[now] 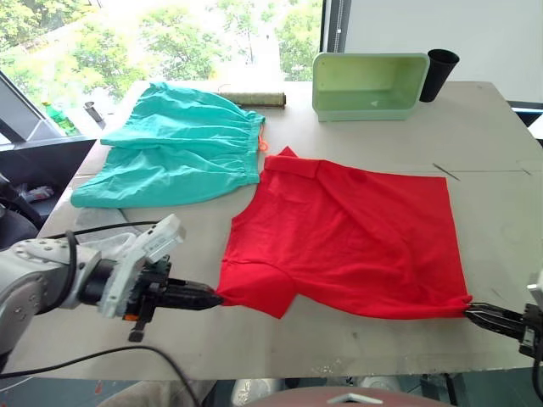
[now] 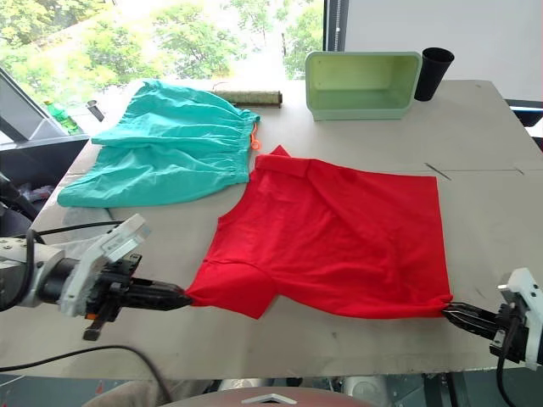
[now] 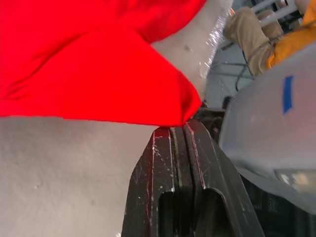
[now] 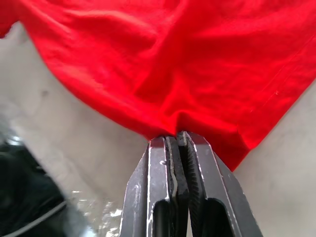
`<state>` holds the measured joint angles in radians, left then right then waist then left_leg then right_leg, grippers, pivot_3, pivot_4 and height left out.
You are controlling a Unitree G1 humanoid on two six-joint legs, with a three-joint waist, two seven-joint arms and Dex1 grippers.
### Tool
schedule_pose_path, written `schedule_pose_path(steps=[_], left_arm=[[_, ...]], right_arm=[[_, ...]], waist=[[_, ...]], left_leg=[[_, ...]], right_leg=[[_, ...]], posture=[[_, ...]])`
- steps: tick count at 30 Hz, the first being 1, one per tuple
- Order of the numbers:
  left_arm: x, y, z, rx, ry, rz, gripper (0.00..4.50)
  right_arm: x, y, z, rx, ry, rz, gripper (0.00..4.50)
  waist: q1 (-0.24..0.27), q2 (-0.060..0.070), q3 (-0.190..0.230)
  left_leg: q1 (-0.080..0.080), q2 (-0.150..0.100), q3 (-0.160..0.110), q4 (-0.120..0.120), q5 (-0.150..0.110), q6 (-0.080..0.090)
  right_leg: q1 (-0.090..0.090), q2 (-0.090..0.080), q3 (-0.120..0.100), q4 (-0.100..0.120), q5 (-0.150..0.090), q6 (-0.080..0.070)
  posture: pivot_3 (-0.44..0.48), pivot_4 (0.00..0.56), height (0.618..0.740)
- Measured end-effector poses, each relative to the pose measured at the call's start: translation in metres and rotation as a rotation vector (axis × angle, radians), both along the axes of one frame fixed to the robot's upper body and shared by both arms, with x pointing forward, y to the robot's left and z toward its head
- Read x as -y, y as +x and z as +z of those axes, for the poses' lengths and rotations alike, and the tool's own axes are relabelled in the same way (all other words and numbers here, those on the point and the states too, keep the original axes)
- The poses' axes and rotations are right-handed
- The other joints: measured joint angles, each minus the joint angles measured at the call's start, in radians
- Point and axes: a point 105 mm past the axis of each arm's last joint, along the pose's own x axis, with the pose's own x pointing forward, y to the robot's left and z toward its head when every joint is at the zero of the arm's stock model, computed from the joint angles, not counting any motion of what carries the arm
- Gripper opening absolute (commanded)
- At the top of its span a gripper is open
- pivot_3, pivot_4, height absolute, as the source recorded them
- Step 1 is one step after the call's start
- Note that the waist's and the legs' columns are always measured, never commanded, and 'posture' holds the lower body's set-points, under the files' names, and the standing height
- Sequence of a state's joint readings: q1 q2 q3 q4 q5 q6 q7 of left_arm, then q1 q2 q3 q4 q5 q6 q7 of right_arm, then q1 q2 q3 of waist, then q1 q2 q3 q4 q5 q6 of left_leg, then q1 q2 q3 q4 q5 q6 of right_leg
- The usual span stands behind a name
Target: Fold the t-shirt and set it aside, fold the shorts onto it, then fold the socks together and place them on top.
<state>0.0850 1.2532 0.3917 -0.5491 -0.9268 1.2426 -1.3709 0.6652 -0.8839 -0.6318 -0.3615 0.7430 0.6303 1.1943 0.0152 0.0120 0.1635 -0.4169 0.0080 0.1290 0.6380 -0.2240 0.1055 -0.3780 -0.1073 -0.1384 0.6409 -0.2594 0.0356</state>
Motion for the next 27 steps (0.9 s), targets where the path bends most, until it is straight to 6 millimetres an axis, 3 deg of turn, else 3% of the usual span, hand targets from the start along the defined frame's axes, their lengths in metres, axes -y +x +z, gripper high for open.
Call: schedule_pose_path(steps=[3, 5, 8, 13, 19, 21, 27], left_arm=[[0.003, 0.006, 0.009, 0.058, -0.039, -0.044, 0.00], [0.012, 0.039, 0.021, 0.194, -0.121, 0.007, 0.00], [0.017, 0.066, 0.026, 0.203, -0.189, 0.077, 0.00], [0.022, 0.092, 0.013, 0.179, -0.159, 0.118, 0.00], [0.041, 0.121, -0.010, 0.183, -0.140, 0.170, 0.00], [0.045, 0.117, -0.010, 0.156, -0.163, 0.144, 0.00], [0.014, 0.065, 0.008, -0.004, -0.183, 0.003, 0.00]], right_arm=[[0.004, -0.001, 0.014, 0.008, 0.041, -0.027, 0.06], [0.013, 0.019, 0.025, 0.096, 0.049, -0.110, 0.06], [0.023, 0.034, 0.026, 0.151, 0.047, -0.199, 0.06], [0.035, 0.050, 0.017, 0.160, -0.013, -0.286, 0.06], [0.031, 0.063, 0.005, 0.148, -0.060, -0.299, 0.06], [0.027, 0.059, 0.003, 0.140, -0.049, -0.280, 0.06], [0.001, 0.012, 0.007, 0.032, 0.027, -0.102, 0.06]], waist=[[0.002, -0.001, 0.000], [0.002, -0.001, 0.000], [0.004, -0.003, 0.000], [0.000, -0.006, 0.000], [0.002, -0.007, 0.000], [0.000, -0.007, 0.000], [-0.006, -0.007, 0.000]], left_leg=[[0.001, 0.000, 0.000, -0.003, -0.001, -0.002], [0.001, 0.000, 0.000, -0.003, 0.000, -0.003], [0.000, 0.000, 0.000, -0.002, 0.000, -0.003], [0.000, 0.000, 0.001, -0.002, -0.001, -0.002], [0.000, 0.000, 0.001, -0.001, 0.000, -0.002], [0.000, 0.000, 0.001, -0.001, 0.000, -0.002], [0.000, 0.000, 0.001, -0.003, -0.001, -0.002]], right_leg=[[-0.001, 0.000, -0.001, -0.001, 0.000, -0.006], [0.000, 0.000, -0.001, -0.001, 0.000, -0.006], [0.000, 0.000, -0.001, 0.000, -0.001, -0.003], [0.000, 0.000, -0.001, 0.000, 0.003, -0.002], [0.000, 0.000, -0.001, 0.001, 0.003, -0.002], [0.000, 0.000, -0.001, 0.001, 0.003, -0.002], [-0.001, 0.001, -0.002, 0.001, 0.002, -0.002]], posture=[[0.000, 0.150, 0.740], [0.000, 0.150, 0.740], [0.000, 0.150, 0.740], [0.000, 0.150, 0.740], [0.000, 0.150, 0.740], [0.000, 0.150, 0.740], [0.000, 0.150, 0.740]])
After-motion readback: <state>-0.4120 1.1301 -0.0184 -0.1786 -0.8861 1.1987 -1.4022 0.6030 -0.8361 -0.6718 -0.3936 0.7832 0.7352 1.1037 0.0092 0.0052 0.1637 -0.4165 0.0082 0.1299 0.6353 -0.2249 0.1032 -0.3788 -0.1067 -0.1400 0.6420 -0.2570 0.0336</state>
